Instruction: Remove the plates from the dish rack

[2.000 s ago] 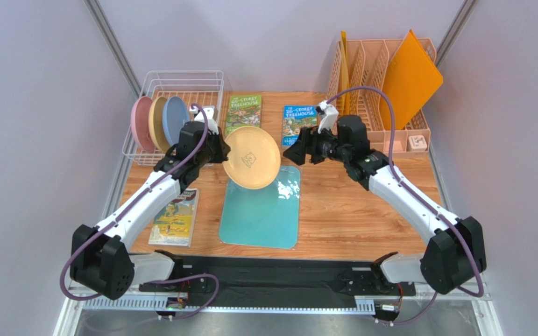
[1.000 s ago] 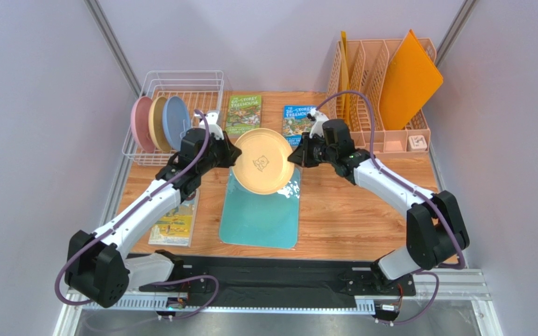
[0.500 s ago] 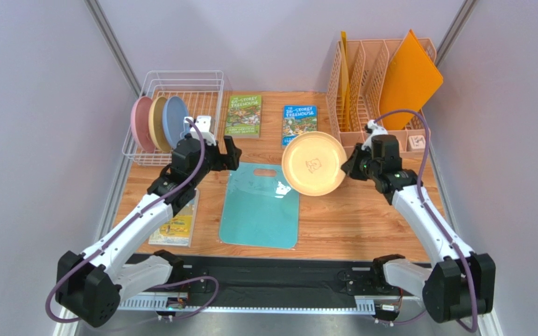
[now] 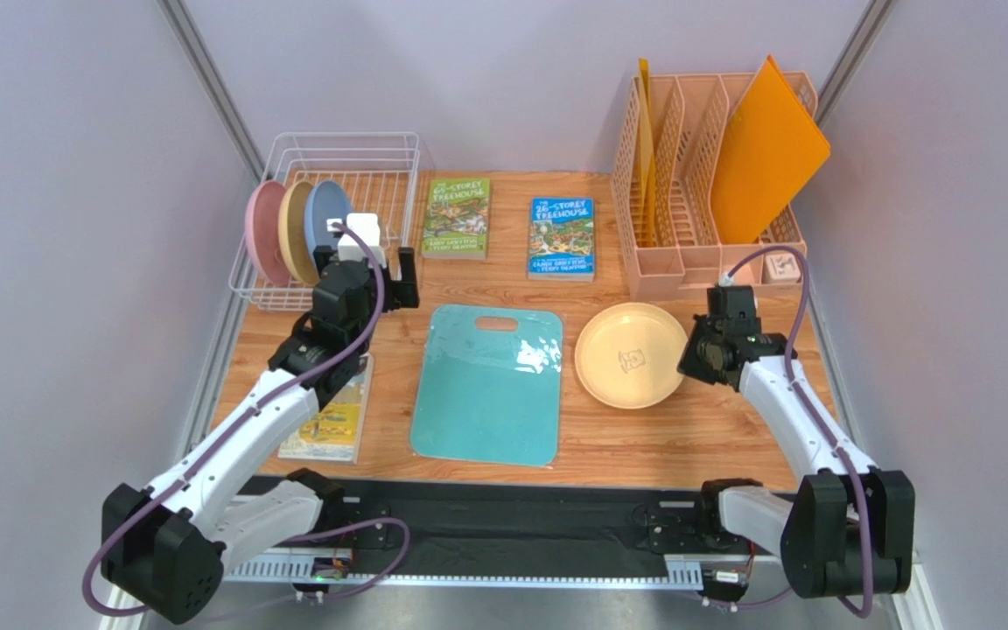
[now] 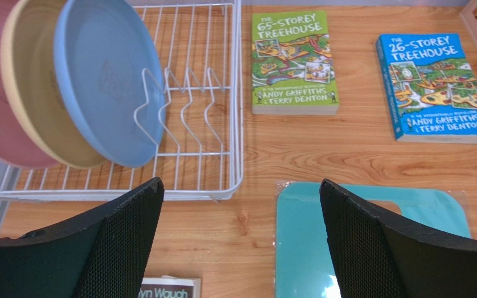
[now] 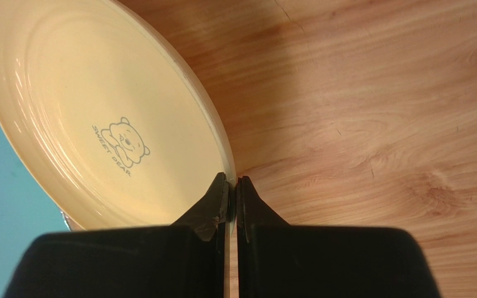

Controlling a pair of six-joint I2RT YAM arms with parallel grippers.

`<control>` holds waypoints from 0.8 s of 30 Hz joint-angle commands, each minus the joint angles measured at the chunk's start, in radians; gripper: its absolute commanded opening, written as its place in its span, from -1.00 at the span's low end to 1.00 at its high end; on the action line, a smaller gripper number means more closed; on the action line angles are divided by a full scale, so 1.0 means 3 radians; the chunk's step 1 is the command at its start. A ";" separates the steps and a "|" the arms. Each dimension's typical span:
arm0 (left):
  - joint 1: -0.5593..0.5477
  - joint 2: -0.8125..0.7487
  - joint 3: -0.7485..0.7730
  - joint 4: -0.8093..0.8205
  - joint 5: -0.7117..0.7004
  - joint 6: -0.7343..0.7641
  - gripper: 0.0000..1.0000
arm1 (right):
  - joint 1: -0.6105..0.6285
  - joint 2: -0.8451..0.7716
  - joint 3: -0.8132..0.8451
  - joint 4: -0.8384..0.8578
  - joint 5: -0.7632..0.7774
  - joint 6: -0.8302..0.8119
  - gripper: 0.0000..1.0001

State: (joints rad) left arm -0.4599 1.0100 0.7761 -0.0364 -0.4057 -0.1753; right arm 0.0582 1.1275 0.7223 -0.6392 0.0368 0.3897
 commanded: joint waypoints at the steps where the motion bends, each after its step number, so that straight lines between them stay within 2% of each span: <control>1: 0.0137 -0.0089 0.0082 0.0086 -0.0095 0.0119 0.99 | -0.0010 -0.0010 -0.0086 0.0014 0.0153 0.0112 -1.00; 5: 0.0234 -0.0094 0.0113 0.0065 -0.0044 0.0104 0.99 | -0.0015 -0.0036 -0.0122 0.0009 0.0179 0.0128 -0.98; 6: 0.0249 -0.0094 0.0118 0.0055 -0.0033 0.0099 0.99 | -0.0015 -0.0041 -0.0142 0.0003 0.0189 0.0143 -0.90; 8: 0.0255 -0.0109 0.0113 0.0050 -0.0028 0.0093 0.99 | -0.0015 -0.0082 -0.0153 0.0003 0.0281 0.0169 -0.57; 10: 0.0255 -0.0099 0.0108 0.0055 -0.0028 0.0078 0.99 | -0.0015 -0.0198 -0.0153 -0.0007 0.0398 0.0189 -0.53; 12: 0.0255 -0.0094 0.0103 0.0050 -0.0038 0.0063 0.99 | -0.0015 -0.0301 -0.0153 -0.0032 0.0475 0.0199 -0.21; 13: 0.0255 -0.0094 0.0103 0.0045 -0.0033 0.0068 0.99 | -0.0010 -0.0362 -0.0163 -0.0032 0.0531 0.0209 0.03; 15: 0.0255 -0.0094 0.0103 0.0050 -0.0033 0.0063 0.99 | -0.0010 -0.0516 -0.0173 -0.0027 0.0562 0.0204 0.10; 16: 0.0260 -0.0089 0.0103 0.0045 -0.0033 0.0063 0.99 | -0.0015 -0.0557 -0.0163 -0.0037 0.0603 0.0204 0.21; 24: 0.0280 -0.0074 0.0118 0.0055 -0.0125 0.0103 0.99 | -0.0015 -0.0767 0.0006 -0.0048 0.0507 0.0123 0.46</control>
State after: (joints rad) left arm -0.3859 0.9985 0.7765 -0.0364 -0.4152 -0.1654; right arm 0.0574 0.9337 0.6693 -0.6598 0.1978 0.4397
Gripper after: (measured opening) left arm 0.993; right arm 0.710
